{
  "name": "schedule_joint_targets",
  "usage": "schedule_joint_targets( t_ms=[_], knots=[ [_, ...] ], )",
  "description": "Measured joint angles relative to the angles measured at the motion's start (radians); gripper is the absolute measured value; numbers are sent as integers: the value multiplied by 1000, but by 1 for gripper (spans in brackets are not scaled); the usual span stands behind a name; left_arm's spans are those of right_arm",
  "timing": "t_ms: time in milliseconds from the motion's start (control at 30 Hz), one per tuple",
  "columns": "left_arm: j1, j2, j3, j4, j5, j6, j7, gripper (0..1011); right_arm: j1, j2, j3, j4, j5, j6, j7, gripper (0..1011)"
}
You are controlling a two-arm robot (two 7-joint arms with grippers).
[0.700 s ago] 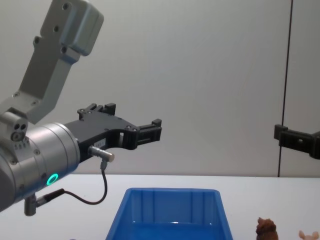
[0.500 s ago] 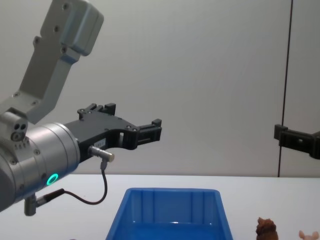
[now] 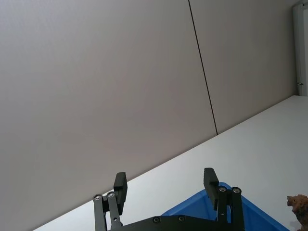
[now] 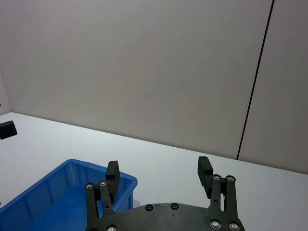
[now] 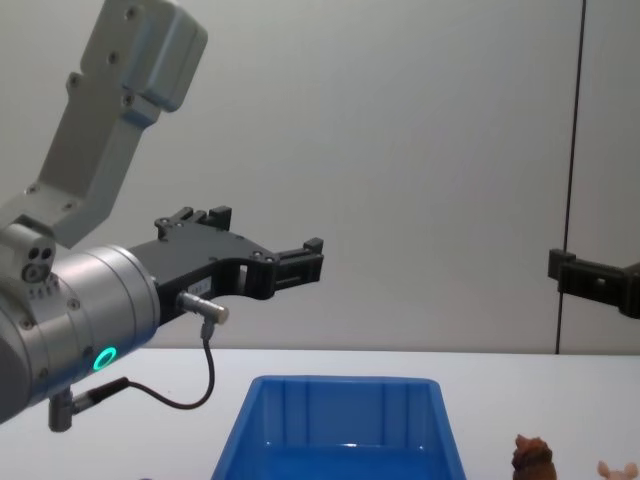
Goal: Pick up the two dolls from the table and place them into the box.
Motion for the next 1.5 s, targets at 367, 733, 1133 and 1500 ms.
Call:
schedule_joint_targets(
  t_ms=[367, 733, 1133, 1500],
  knots=[
    [0, 0, 0, 0, 0, 0, 0, 1002, 0, 0, 0, 0, 0, 0, 0, 1001],
    [0, 0, 0, 0, 0, 0, 0, 1002, 3, -2, 1, 3, 0, 1, -1, 1001],
    [0, 0, 0, 0, 0, 0, 0, 1002, 21, -15, 5, 35, -11, 41, -31, 1001],
    [0, 0, 0, 0, 0, 0, 0, 1002, 14, -24, 6, 49, -21, 114, -85, 1001]
  ],
)
